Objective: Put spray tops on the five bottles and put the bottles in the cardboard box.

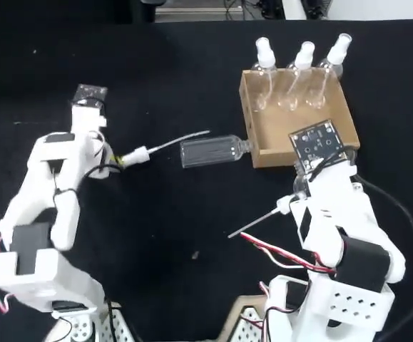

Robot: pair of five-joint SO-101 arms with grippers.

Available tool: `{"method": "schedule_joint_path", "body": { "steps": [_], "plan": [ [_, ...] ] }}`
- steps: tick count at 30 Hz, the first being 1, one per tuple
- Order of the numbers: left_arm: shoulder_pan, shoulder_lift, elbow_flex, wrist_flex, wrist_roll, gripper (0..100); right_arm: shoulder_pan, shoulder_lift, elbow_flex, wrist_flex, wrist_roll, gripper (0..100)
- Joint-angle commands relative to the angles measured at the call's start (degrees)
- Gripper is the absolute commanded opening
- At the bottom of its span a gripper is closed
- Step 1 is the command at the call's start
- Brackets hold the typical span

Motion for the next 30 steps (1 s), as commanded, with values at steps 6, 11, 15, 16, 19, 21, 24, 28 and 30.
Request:
{"method": "schedule_joint_path", "body": {
  "steps": [6, 11, 15, 16, 19, 21, 24, 28, 30],
  "plan": [
    [-0.4, 6.9, -13.8, -1.0, 15.1, 26, 0.7, -0.9, -0.4, 0.1, 0.4, 1.1],
    [-3.6, 6.2, -22.6, 12.4, 18.3, 26, 0.9, -0.9, -0.4, 0.0, 0.4, 1.1],
    [-3.8, 6.6, -28.8, 26.6, 13.5, 26, 0.7, -0.9, -0.5, -0.1, 0.4, 1.1],
    [-3.6, 6.7, -29.5, 29.5, 12.1, 26, 0.7, -0.9, -0.5, -0.1, 0.4, 1.1],
    [-1.3, 6.8, -29.5, 33.7, 11.1, 26, 0.7, -0.9, -0.5, -0.2, 0.4, 1.1],
    [1.4, 6.8, -28.1, 33.9, 11.1, 26, 0.7, -0.9, -0.6, -0.2, 0.4, 1.1],
    [3.7, 6.9, -25.9, 28.7, 11.1, 26, 0.7, -0.9, -0.7, -0.2, 0.4, 1.1],
    [4.2, 6.9, -20.5, 18.0, 10.7, 26, 1.0, -0.9, -0.6, -0.2, 0.4, 1.1],
    [3.9, 6.9, -18.8, 14.5, 10.6, 26, 1.0, -0.9, -0.7, -0.2, 0.4, 1.1]
  ]
}}
